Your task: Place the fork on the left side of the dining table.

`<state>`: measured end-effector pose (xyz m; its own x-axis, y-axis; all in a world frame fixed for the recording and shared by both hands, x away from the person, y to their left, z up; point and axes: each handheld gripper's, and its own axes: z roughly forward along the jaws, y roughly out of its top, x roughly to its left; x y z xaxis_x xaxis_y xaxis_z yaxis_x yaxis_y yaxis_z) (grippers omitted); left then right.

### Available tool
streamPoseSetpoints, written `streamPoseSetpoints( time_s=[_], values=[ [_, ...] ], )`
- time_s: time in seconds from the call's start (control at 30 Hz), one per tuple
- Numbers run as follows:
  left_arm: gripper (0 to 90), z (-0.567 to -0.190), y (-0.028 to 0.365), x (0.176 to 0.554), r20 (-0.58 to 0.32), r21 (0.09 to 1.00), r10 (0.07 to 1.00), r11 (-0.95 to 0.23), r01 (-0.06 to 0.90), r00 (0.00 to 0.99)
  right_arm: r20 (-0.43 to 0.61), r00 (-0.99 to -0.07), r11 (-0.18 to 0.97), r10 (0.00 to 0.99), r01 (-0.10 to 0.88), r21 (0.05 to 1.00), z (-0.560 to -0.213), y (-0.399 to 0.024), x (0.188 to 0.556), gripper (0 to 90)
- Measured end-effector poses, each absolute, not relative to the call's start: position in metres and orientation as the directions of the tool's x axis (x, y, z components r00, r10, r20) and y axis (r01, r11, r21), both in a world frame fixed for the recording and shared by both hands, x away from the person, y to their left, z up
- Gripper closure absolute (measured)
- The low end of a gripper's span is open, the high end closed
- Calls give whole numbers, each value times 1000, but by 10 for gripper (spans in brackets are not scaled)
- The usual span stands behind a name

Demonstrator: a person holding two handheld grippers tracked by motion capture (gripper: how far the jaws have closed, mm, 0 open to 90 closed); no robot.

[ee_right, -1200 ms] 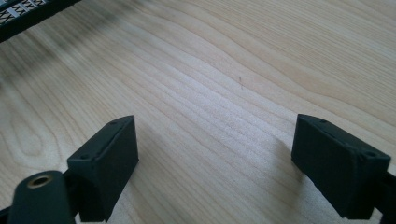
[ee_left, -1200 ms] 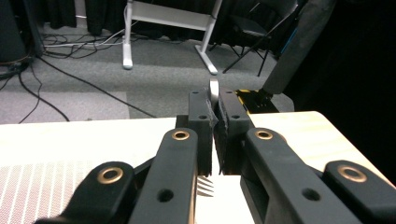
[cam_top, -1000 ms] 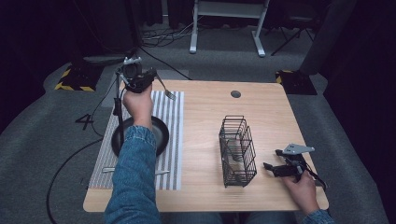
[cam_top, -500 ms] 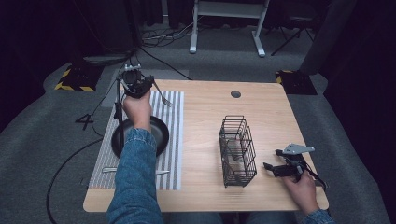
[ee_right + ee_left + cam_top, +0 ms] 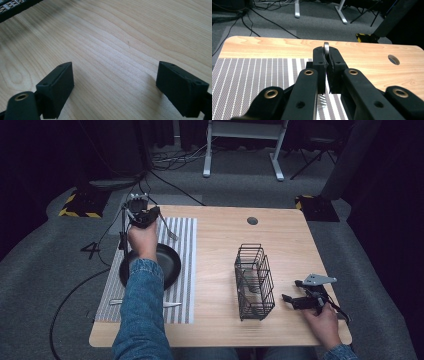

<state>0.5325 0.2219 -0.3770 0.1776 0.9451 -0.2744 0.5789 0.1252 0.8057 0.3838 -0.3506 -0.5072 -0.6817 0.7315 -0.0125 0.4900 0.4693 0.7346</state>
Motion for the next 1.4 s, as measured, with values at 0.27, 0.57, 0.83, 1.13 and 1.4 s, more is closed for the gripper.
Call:
streamPoseSetpoints(
  time_s=[0.27,0.57,0.83,1.13,1.4],
  values=[
    [859,-378,224,535,-279,801,943,125,585,181,-13,-682,469,731,490,735,-507,-351,384,148],
    [828,-380,231,537,-278,792,948,136,595,154,-13,-682,469,732,490,734,-507,-351,384,148],
    [750,-386,248,539,-281,779,952,153,607,120,-12,-682,469,732,490,735,-507,-351,384,148],
    [662,-397,263,541,-292,765,952,177,619,88,-12,-681,469,732,491,734,-507,-351,384,148],
    [628,-408,276,541,-302,747,952,197,635,60,-12,-680,468,733,491,734,-507,-351,384,148]
  ],
)
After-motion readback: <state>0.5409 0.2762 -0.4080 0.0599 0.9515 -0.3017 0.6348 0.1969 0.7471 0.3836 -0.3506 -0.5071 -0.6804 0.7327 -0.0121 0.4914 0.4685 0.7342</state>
